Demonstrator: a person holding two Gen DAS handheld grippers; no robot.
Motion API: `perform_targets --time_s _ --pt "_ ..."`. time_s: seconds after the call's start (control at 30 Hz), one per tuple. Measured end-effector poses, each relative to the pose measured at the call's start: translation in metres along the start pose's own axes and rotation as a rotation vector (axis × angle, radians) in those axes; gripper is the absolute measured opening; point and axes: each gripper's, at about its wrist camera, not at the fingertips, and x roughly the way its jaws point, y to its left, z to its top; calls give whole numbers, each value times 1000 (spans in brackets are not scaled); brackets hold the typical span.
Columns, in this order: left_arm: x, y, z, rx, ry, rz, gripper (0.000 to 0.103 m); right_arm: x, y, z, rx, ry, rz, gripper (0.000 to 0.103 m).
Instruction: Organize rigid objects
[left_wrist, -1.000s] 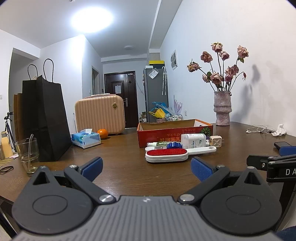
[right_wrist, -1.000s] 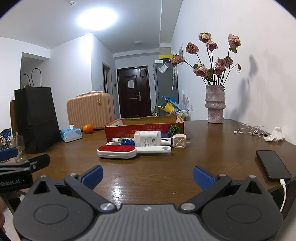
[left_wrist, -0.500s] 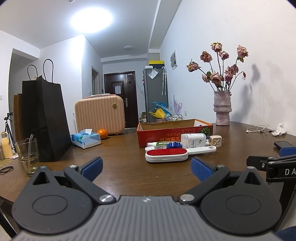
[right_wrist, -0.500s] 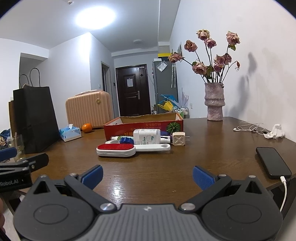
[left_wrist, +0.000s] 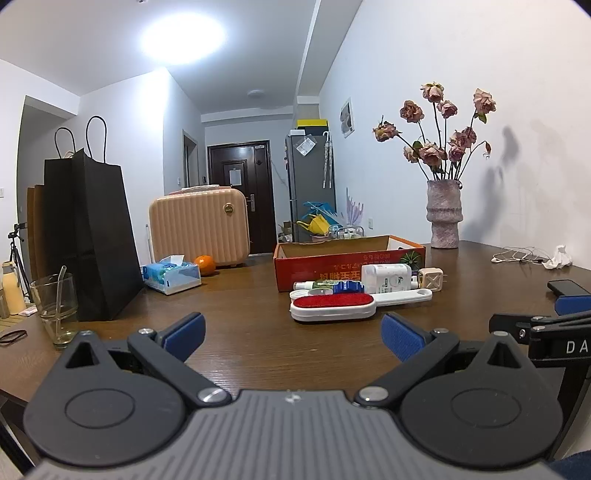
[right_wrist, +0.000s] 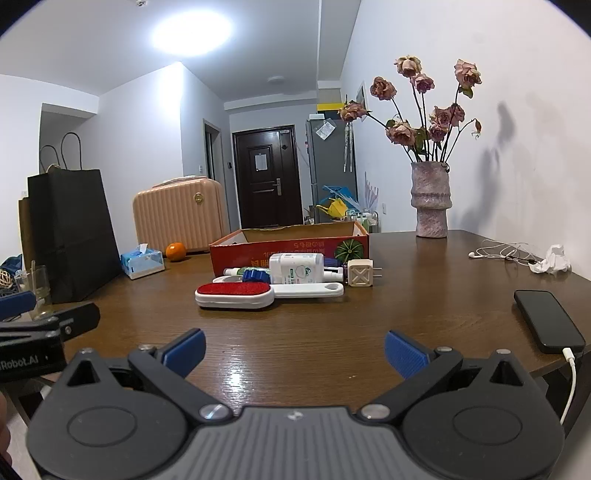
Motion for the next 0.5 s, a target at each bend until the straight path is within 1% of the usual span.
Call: perform_targets --time_s 0.33,0.5 --pt "1 -1 -2 -8 2 1 103 2 -1 -1 0 7 -3 103" --pt "6 -1 -4 -13 21 -14 103 4 -1 -3 0 13 -1 103"
